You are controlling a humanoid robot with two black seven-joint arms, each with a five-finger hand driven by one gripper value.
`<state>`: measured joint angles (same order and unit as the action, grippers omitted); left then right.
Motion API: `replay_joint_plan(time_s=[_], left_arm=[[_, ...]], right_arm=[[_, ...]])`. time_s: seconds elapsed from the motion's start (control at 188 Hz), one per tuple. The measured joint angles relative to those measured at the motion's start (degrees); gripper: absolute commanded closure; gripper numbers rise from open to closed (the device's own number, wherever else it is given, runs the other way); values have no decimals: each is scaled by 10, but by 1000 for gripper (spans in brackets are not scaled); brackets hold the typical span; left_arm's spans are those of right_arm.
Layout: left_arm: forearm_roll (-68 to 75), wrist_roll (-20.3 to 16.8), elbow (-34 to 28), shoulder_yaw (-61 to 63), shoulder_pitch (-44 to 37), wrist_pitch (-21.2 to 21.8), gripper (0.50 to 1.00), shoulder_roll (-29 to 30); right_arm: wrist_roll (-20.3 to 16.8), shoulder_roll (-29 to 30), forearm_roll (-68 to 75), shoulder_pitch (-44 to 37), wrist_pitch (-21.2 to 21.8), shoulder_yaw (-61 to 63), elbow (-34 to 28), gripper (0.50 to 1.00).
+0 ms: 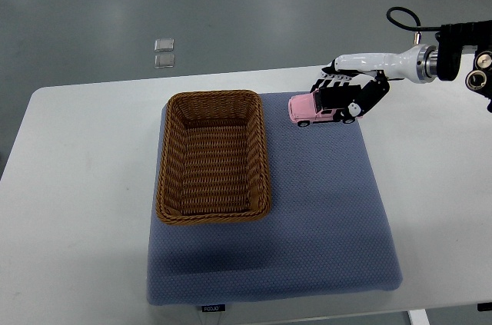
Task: Place pink car in brown basket
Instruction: 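Lift the pink car with the right hand toward the basket, then lower the car into the wicker basket and open the right hand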
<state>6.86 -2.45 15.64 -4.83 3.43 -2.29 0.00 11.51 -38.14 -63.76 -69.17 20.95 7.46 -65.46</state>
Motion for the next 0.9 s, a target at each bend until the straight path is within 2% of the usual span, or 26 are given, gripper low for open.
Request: replay_joint_plan(time_s=[0.117,0.543,0.691,0.872,0.899], left_arm=[[0,0,0,0,0,0,500,0],[0,0,2,0,0,0,500,0],[1,0,3,0,0,-2,500,0],[1,0,3,0,0,-2,500,0],[1,0,3,0,0,-3,500,0]], right_arm=[[-1,49,10,-17,2,-7,23,1000],[-2,323,5,-41,-3,-48,222,1000],[-2,368,2,-36,-10,-66,246,1000],[-1,379,3,-28,-19,-83,263,1000],[-1,379,3,-26,-19,-83,266,965]])
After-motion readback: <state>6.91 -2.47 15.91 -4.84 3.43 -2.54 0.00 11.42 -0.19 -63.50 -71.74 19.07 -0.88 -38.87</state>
